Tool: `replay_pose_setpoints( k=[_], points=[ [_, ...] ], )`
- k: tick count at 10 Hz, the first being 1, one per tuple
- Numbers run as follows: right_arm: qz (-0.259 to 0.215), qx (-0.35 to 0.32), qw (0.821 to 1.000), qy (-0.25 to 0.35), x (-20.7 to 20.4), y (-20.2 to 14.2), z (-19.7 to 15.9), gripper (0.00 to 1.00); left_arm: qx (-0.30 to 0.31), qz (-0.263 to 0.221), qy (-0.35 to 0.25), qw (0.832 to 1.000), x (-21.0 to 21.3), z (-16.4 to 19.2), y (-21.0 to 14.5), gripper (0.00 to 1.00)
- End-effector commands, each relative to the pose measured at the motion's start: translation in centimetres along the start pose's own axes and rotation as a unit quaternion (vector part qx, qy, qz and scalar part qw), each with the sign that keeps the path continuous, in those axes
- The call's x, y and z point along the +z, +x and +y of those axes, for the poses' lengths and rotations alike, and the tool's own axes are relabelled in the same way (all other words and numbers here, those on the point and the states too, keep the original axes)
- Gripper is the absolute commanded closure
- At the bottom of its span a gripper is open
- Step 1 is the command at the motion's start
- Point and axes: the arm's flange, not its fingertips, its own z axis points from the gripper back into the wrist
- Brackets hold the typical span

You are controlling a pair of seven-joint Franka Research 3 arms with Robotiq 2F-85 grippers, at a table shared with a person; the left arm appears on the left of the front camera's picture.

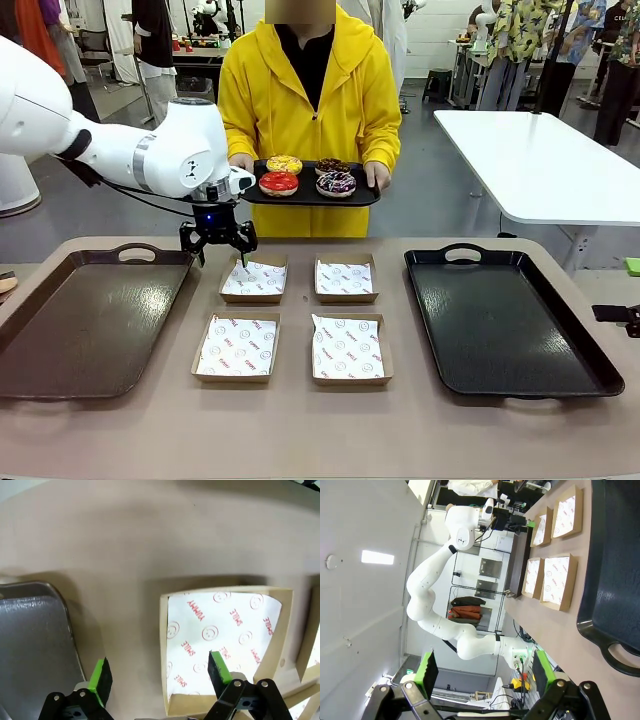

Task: Individually package the donuts and arrange them on the tray.
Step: Pick up one Paper togo box.

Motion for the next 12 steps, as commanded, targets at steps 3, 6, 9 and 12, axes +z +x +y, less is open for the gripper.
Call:
replay_pose_setpoints(
  k=[3,6,9,12],
  points=[
    [-0.001,0.001,1.0,0.003,0.2,-0.1,0.0,0.0,0.016,0.015,0.03,0.999,-1.0,-1.0,1.2,0.0],
    [-0.001,0.001,1.0,0.003,0.2,-0.1,0.0,0.0,0.005,0.018,0.031,0.999,-1.1,-1.1,1.1,0.57],
    [-0.001,0.001,1.0,0.003,0.2,-0.1,0.0,0.0,0.006,0.022,0.03,0.999,-1.2,-1.0,1.1,1.0],
    [-0.001,0.001,1.0,0.003,0.2,-0.1,0.0,0.0,0.008,0.029,0.03,0.999,-1.4,-1.0,1.3,1.0]
  ],
)
